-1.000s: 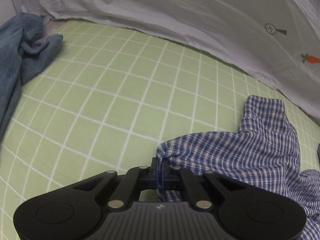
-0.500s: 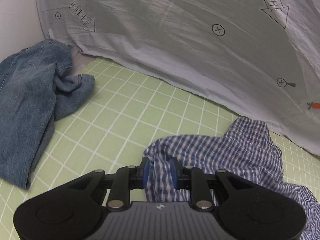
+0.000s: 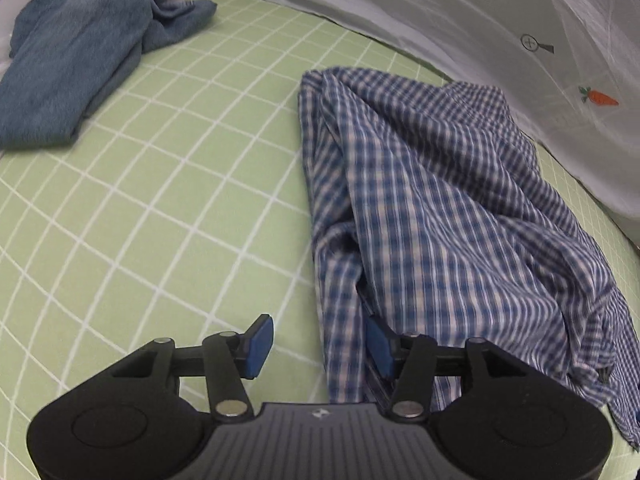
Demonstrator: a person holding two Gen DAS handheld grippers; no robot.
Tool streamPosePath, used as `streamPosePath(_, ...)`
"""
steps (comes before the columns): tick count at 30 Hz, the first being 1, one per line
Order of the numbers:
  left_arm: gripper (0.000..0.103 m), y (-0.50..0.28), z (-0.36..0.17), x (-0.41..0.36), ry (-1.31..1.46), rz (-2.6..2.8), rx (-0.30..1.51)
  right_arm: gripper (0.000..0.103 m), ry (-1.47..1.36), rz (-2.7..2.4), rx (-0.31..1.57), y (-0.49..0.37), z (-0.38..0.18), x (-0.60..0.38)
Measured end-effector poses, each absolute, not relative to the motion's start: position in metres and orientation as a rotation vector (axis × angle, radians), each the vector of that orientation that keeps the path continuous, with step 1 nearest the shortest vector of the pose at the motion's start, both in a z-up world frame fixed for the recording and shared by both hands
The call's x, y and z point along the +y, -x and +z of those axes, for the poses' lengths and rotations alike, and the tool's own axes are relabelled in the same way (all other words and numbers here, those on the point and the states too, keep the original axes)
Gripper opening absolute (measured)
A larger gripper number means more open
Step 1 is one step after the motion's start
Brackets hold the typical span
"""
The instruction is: Fold clothes
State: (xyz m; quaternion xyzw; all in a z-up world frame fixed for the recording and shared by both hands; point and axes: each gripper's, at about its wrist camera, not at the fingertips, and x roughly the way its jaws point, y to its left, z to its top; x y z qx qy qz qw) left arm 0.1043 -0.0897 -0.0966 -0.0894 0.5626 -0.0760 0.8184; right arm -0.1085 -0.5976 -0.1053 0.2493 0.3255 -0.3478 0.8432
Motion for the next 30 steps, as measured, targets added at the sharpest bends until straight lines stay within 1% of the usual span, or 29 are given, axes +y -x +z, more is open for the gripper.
streamPosePath(1,0.053,-0.101,-0.099,-0.091,0.191,-0.175,1.209,0.074,-0.517,-0.662,0.688,0.1,-0.105,-0.585)
streamPosePath(3,0.053,-0.094,-0.102,-0.094,0.183,-0.199,1.219,0.08,-0.504,-0.561,0.717,0.082,-0.106,-0.563)
streamPosePath(5,0.051,-0.094,-0.105,-0.095,0.194,-0.221,1.22,0.08,-0.509,-0.478,0.748,0.069,-0.11,-0.546)
streamPosePath(6,0.045,-0.093,-0.107,-0.096,0.199,-0.232,1.22,0.08,-0.511,-0.444,0.765,0.063,-0.113,-0.539)
streamPosePath(7,0.03,-0.093,-0.109,-0.096,0.204,-0.243,1.22,0.08,-0.499,-0.429,0.779,0.06,-0.115,-0.532)
streamPosePath(8,0.018,-0.096,-0.109,-0.094,0.216,-0.244,1.22,0.08,-0.476,-0.424,0.793,0.056,-0.116,-0.527)
streamPosePath(9,0.004,-0.098,-0.109,-0.092,0.23,-0.241,1.221,0.08,-0.453,-0.428,0.811,0.053,-0.117,-0.523)
streamPosePath(11,0.004,-0.102,-0.107,-0.084,0.26,-0.227,1.215,0.073,-0.441,-0.433,0.848,0.05,-0.122,-0.521)
streamPosePath(12,0.003,-0.104,-0.105,-0.079,0.276,-0.216,1.207,0.057,-0.442,-0.431,0.865,0.05,-0.126,-0.52)
streamPosePath(13,0.003,-0.106,-0.103,-0.075,0.281,-0.203,1.197,0.034,-0.443,-0.428,0.882,0.05,-0.129,-0.519)
streamPosePath(15,0.003,-0.11,-0.098,-0.066,0.278,-0.177,1.178,0.017,-0.44,-0.425,0.912,0.051,-0.135,-0.517)
streamPosePath(16,0.002,-0.113,-0.095,-0.062,0.265,-0.166,1.168,0.011,-0.412,-0.43,0.908,0.053,-0.136,-0.515)
streamPosePath(19,0.002,-0.122,-0.084,-0.043,0.222,-0.123,1.128,0.005,-0.349,-0.449,0.927,0.056,-0.135,-0.511)
streamPosePath(24,0.002,-0.15,-0.065,0.0,0.169,-0.001,1.04,0.005,-0.304,-0.497,0.947,0.063,-0.133,-0.513)
streamPosePath(27,0.002,-0.17,-0.046,0.029,0.146,0.082,0.954,0.004,-0.306,-0.547,0.952,0.069,-0.132,-0.523)
streamPosePath(30,0.004,-0.186,-0.029,0.044,0.165,0.138,0.887,0.005,-0.298,-0.591,0.957,0.073,-0.132,-0.532)
